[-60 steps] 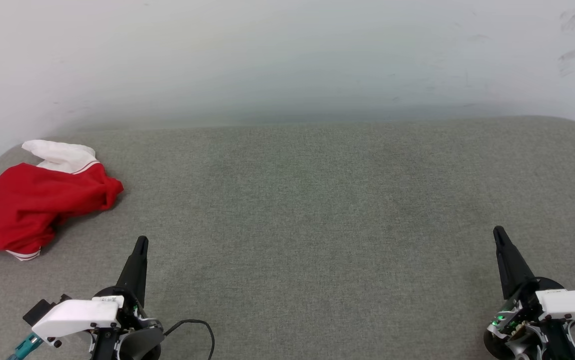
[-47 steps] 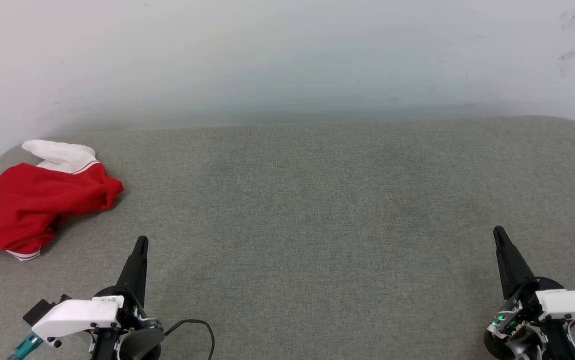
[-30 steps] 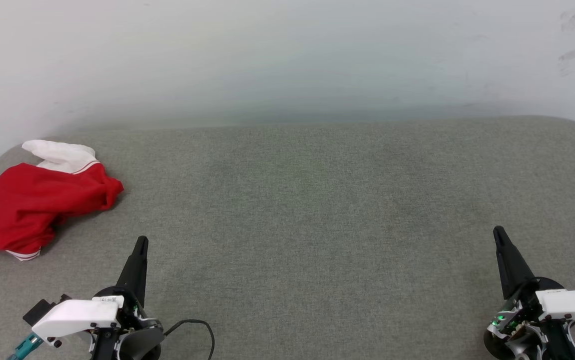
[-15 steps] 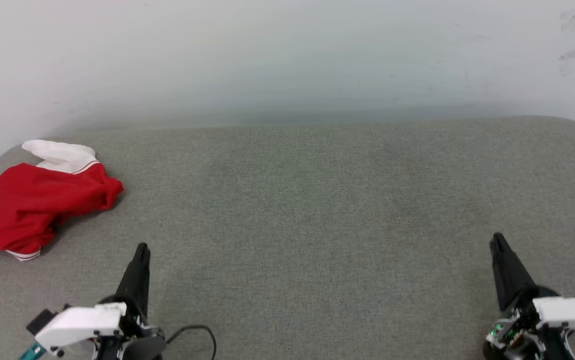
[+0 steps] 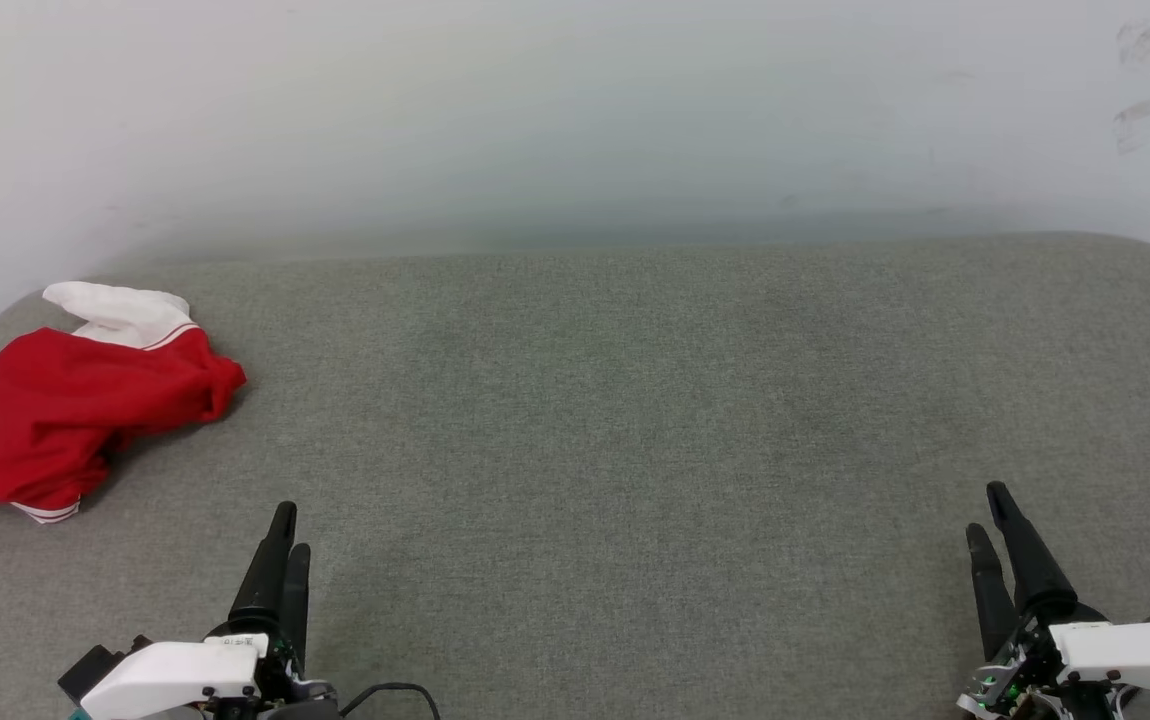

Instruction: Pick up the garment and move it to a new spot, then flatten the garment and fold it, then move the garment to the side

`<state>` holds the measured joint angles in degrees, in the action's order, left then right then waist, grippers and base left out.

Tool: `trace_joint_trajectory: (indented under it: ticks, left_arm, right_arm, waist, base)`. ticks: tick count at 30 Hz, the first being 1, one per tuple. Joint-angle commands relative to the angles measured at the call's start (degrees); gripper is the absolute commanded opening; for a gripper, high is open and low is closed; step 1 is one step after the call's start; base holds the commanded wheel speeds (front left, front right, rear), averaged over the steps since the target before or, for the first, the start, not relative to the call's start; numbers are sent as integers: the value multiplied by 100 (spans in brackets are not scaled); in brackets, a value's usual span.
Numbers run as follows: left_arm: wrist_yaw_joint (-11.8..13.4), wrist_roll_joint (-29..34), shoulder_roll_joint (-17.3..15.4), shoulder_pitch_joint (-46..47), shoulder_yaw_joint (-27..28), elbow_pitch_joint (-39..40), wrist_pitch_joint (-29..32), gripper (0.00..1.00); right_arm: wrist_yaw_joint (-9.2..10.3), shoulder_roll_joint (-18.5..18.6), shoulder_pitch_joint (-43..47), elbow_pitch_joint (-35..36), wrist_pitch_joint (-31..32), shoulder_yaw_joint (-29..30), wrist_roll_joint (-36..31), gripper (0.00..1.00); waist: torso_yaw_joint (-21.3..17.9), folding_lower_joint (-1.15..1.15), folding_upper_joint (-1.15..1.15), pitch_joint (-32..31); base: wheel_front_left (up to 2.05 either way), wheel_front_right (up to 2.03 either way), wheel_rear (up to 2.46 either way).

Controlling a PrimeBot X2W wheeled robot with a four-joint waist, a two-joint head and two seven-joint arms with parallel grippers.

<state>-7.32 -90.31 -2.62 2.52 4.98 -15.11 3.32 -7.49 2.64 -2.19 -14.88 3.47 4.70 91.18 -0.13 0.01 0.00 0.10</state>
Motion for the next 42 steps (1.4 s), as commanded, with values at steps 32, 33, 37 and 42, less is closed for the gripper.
trace_joint_trajectory:
  ticks: [32,33,37,42]
  left_arm:
    - [251,2875,-21,-191,621,1155,-751,100]
    - [284,3069,-21,-204,568,1303,-789,100]
    - [356,3417,-21,-241,483,1497,-844,100]
    - [463,4170,-23,-282,243,1801,-934,100]
  right_arm:
    - [0,17,12,831,-757,143,-3844,100]
    - [0,17,5,981,-792,78,-4264,100]
    - [0,19,39,1150,-852,10,-4746,100]
    - [0,20,60,1400,-943,-51,-5411,100]
  waist:
    - [-45,0,0,4]
    - [-44,0,0,12]
    - [-39,0,0,24]
    - [-36,0,0,41]
  base:
    - [0,0,0]
    - [0,0,0]
    - [0,0,0]
    - [0,0,0]
